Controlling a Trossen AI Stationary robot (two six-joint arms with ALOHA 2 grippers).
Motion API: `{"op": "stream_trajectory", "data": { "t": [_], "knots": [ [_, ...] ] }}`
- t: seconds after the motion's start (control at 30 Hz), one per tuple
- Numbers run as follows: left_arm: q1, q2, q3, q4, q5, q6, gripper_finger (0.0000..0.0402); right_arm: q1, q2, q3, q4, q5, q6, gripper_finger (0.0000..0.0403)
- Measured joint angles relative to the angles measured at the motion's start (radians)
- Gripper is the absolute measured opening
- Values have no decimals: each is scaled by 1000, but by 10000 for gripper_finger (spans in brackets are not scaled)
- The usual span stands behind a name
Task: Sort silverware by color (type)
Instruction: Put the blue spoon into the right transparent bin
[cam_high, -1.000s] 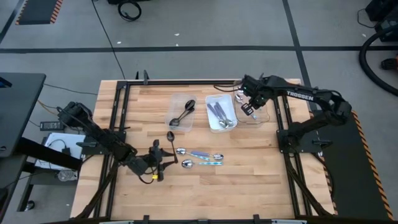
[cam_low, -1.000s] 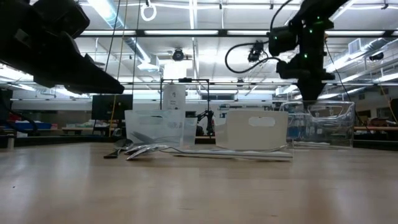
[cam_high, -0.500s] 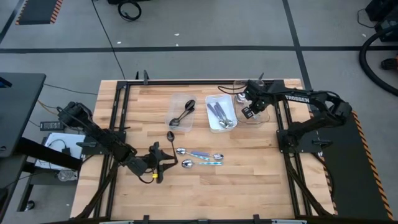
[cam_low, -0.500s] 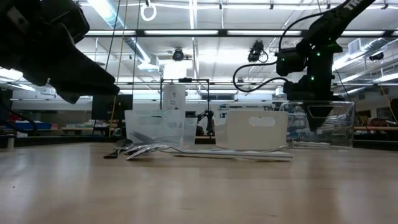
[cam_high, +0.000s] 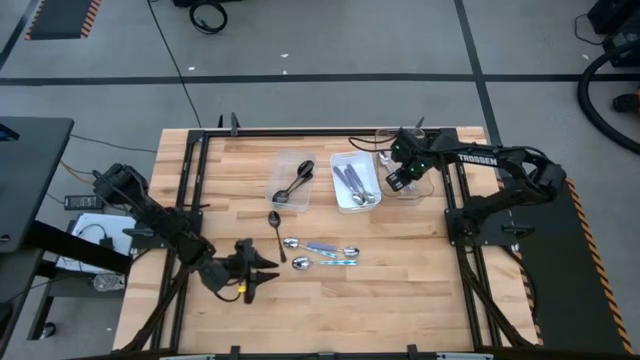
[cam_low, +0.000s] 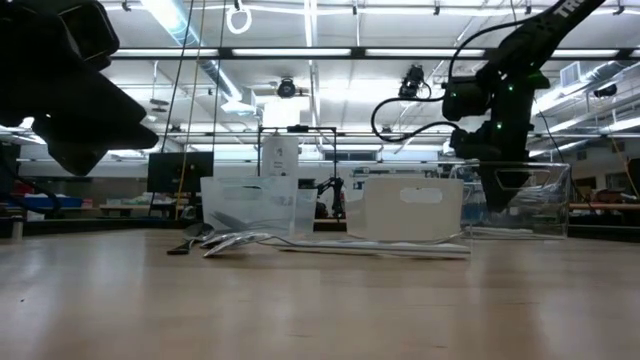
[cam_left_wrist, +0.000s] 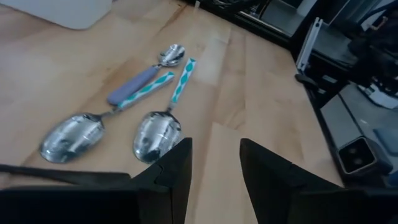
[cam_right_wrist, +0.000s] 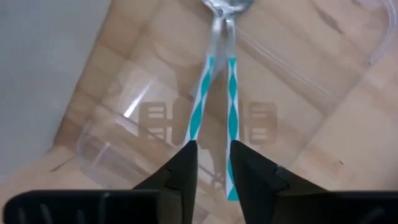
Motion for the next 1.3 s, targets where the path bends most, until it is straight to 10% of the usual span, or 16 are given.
{"op": "stream_trajectory", "data": {
  "t": [0.53, 1.3],
  "knots": [
    [-16, 1, 48, -32, -83, -63, 141, 145, -104, 80, 79, 111, -57, 174],
    [-2, 106, 258, -294, -79, -69, 141, 736, -67, 77, 464, 134, -34, 174]
  ]
}}
